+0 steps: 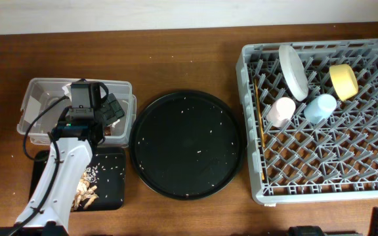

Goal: Sort waste into correct bins and load items into the dishwasher rack

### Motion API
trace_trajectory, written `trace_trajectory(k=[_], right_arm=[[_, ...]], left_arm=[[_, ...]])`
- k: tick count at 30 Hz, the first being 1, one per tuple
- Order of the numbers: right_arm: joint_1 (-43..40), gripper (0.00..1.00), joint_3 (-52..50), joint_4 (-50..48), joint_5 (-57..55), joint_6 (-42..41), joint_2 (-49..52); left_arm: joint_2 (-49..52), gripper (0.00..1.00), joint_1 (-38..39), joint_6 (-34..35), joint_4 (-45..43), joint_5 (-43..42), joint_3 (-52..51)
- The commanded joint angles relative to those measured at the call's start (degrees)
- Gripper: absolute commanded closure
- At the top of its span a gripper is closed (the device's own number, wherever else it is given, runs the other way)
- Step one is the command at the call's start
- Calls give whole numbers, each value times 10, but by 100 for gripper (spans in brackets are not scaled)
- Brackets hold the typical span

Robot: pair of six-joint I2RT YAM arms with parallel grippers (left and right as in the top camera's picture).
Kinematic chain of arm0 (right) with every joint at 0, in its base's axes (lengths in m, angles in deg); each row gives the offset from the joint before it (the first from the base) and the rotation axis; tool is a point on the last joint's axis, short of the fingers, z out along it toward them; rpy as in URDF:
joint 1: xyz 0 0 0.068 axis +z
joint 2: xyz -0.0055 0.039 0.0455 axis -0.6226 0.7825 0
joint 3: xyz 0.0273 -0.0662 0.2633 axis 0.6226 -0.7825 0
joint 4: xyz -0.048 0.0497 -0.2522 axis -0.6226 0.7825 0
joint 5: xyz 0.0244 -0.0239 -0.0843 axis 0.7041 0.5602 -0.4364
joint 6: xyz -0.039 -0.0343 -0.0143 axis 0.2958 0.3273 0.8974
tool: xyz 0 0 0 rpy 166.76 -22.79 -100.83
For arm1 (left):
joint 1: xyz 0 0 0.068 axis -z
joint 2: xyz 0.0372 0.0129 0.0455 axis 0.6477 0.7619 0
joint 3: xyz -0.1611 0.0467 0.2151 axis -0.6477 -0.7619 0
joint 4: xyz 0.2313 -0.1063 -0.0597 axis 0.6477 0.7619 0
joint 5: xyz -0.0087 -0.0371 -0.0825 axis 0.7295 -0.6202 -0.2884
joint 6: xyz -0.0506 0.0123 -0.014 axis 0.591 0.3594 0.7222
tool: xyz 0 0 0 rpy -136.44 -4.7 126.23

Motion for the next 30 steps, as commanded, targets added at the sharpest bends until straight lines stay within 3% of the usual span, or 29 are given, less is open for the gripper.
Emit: trace_trajectory(k=[1, 6, 10, 13, 14, 16, 17, 18, 20, 23, 26, 30], right_arm=[[4, 2, -3, 43, 1, -7, 2], [3, 2, -19, 279, 1, -7, 3], [3, 2, -107, 211, 1, -7, 5], [3, 2, -162, 228, 1, -7, 5], [3, 2, -185, 197, 1, -7, 4], [3, 2, -273, -150, 1, -7, 4], [3, 2, -323, -275, 1, -7, 9], [3, 1, -361, -331, 1, -7, 9], [3, 2, -431, -389, 1, -7, -4], [3, 2, -564, -403, 1, -7, -63], [3, 2, -742, -436, 1, -7, -195], [3, 2, -837, -483, 1, -7, -263]], left_arm=[[-2, 1, -2, -9, 1, 6, 2], [-2, 1, -2, -9, 1, 6, 2], [-2, 1, -2, -9, 1, 6, 2], [-2, 1, -2, -9, 1, 6, 2], [-2, 1, -2, -9, 1, 6, 2], [-2, 1, -2, -9, 1, 6, 2], [-2, 1, -2, -9, 1, 6, 2], [-2, 1, -2, -9, 1, 6, 2], [-2, 1, -2, -9, 1, 6, 2], [-2, 1, -2, -9, 1, 6, 2], [-2, 1, -2, -9, 1, 6, 2], [-2, 1, -2, -9, 1, 6, 2]])
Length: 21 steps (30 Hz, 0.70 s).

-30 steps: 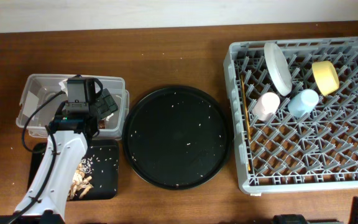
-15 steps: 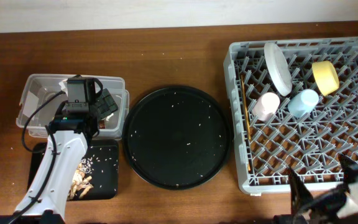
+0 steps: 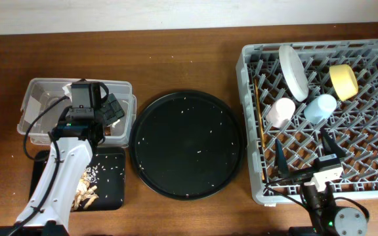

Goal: Sort waste into correct bins and load items into the dishwasher rack

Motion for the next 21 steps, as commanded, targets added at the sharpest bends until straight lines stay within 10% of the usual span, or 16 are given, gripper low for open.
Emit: trace_trajectory(k=[1, 21], right_arm=[[3, 2, -25, -10, 1, -7, -24], [2, 2, -134, 24, 1, -7, -28]], left_arm=[[-3, 1, -2, -9, 1, 6, 2], [-3, 1, -2, -9, 1, 6, 1]])
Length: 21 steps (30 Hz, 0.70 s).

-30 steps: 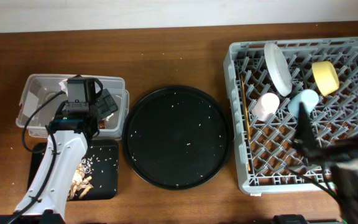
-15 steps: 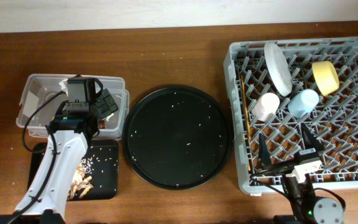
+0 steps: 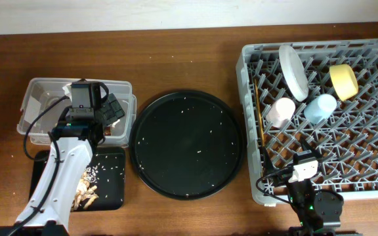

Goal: Sort waste into correct bins and load items into the dishwasher rack

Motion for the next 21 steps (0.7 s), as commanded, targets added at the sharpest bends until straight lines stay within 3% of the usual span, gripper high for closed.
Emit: trace_trajectory(k=[1, 15, 21], right_arm=[[2, 2, -4, 3, 1, -7, -6], [2, 2, -4, 3, 1, -7, -6], [2, 2, -4, 3, 1, -7, -6]], left_arm=[[-3, 1, -2, -9, 1, 6, 2], [-9, 0, -2, -9, 1, 6, 1], [-175, 1, -2, -9, 3, 6, 0]])
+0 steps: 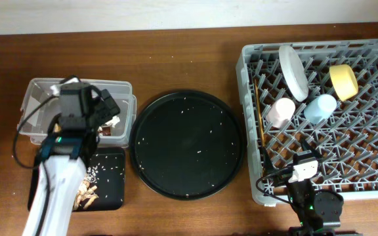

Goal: Sort waste into correct bins and load items into the dishwasher rack

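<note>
My left gripper (109, 111) hangs over the right end of the clear plastic bin (38, 98), jaws apart, with a small white scrap showing beside its lower finger. The black square tray (113, 187) below the bin holds rice and brown scraps. In the middle lies the round black plate (188, 143), speckled with rice grains. The grey dishwasher rack (366, 164) carries a white plate (293, 71), a yellow cup (343, 80), a white cup (281, 111), a light blue cup (320, 108) and chopsticks (260, 124). My right gripper (300, 156) sits low over the rack's front edge, empty.
The left arm's cable loops over the bin's left side. The right arm's base stands at the table's front edge, below the rack. Bare wooden table runs along the back and between the plate and the rack.
The left arm has shifted a little to the left and looks larger in the overhead view, its gripper still over the bin. The right arm has not moved.
At first the left gripper hung over the bin and the right arm was barely in view at the front right corner. Then the right gripper stood open over the rack's front, and afterwards sat lower at the rack's edge. Now the left arm has shifted left.
</note>
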### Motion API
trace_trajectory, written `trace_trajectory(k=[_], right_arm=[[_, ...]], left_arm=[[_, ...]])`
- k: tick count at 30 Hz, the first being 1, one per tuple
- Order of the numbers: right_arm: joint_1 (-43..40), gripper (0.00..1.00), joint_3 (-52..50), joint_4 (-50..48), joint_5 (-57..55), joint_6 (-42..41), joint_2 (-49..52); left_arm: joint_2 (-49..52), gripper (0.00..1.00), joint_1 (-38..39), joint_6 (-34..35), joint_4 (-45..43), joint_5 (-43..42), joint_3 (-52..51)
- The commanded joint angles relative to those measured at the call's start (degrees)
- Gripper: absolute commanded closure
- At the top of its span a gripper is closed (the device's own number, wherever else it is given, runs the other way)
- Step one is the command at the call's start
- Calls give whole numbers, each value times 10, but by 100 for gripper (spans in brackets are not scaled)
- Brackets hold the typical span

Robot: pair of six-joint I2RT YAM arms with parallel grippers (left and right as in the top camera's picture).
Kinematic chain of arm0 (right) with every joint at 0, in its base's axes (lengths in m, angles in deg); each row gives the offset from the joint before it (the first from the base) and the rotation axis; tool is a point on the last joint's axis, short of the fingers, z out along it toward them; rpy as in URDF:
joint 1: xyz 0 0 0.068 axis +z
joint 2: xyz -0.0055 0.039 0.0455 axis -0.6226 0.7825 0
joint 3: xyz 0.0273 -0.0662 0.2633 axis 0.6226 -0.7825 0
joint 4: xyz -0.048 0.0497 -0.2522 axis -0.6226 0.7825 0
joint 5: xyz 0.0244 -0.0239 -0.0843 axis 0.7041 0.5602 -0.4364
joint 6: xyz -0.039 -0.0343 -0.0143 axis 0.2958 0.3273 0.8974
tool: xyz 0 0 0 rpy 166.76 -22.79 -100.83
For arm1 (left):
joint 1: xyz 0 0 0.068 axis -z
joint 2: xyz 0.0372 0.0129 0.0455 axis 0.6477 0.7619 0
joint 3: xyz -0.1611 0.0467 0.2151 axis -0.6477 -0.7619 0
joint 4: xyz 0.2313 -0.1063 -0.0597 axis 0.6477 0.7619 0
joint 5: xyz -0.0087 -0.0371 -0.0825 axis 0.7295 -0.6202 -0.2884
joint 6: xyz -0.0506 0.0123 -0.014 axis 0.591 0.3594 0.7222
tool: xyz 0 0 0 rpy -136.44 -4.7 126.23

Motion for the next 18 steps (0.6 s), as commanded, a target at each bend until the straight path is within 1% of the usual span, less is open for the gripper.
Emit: trace_trajectory(k=[1, 6, 8, 9, 10, 11, 14, 18], right_arm=[[2, 2, -4, 2, 1, -7, -6], [2, 2, -4, 3, 1, -7, -6], [2, 2, -4, 2, 1, -7, -6], [2, 2, -4, 3, 1, -7, -6], [2, 2, -4, 2, 1, -7, -6], [2, 2, -4, 3, 1, -7, -6], [2, 1, -4, 2, 1, -7, -6], [2, 2, -4, 2, 1, -7, -6]], left_arm=[[-94, 1, -2, -9, -1, 6, 0], [-109, 1, -2, -9, 8, 6, 0], [-122, 1, -6, -7, 21, 20, 1], [-143, 1, -6, 35, 29, 16, 1], [-170, 1, -6, 61, 40, 16, 1], [-208, 1, -6, 63, 47, 16, 1], [-370, 1, -5, 62, 89, 6, 1], [-536, 1, -5, 42, 173, 6, 1]])
